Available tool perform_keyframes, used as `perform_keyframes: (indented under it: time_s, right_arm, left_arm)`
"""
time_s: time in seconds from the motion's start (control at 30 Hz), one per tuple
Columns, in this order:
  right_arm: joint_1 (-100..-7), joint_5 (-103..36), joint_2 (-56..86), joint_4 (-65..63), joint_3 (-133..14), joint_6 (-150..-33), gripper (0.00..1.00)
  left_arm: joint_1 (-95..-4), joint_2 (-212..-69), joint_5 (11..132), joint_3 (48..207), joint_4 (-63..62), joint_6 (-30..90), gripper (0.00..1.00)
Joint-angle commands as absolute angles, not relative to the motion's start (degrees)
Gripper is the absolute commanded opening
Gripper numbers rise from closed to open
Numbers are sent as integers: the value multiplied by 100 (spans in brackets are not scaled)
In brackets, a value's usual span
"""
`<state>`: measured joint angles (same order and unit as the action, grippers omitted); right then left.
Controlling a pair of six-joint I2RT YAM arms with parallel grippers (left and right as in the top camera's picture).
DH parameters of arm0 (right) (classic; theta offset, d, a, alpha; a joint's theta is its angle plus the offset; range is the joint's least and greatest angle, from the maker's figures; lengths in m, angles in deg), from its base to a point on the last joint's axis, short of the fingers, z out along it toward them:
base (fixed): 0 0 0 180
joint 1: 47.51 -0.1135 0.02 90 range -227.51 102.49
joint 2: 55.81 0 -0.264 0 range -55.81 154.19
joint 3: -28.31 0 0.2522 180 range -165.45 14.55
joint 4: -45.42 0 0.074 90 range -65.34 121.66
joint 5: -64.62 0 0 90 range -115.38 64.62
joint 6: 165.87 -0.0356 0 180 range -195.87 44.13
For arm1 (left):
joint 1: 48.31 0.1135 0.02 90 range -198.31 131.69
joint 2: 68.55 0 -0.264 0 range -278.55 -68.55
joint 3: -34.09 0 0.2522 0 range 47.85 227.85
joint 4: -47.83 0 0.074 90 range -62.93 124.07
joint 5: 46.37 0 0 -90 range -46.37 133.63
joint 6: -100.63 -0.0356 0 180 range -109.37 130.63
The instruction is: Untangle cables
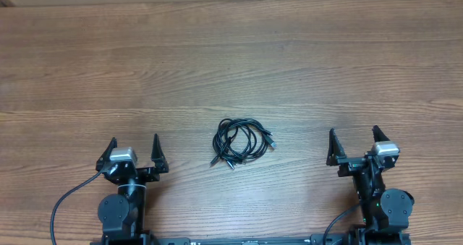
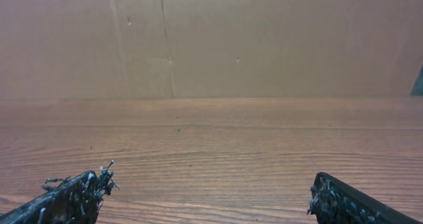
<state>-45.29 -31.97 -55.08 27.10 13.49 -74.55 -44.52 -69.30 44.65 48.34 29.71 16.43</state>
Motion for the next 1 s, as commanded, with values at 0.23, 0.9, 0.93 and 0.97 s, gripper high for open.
perform_keyframes:
  time_s: [0.23, 0.9, 0.93, 0.97]
  right_arm:
    - [-4534, -3147, -5562, 2732, 1408, -7448, 100]
    - [-4534, -3147, -5562, 2732, 1408, -7448, 100]
    - [-4534, -3147, -5562, 2732, 1408, -7448, 100]
    - [-4534, -3147, -5562, 2732, 1408, -7448, 100]
  left_arm:
    - [-4415, -6880, 4452, 4815, 2960, 1578, 99]
    - [-4415, -7099, 4611, 4985, 2737, 1571, 99]
    - [-4415, -7118, 4618, 5073, 2598, 1567, 100]
    - [-4415, -7149, 4616, 5165, 2447, 1523, 100]
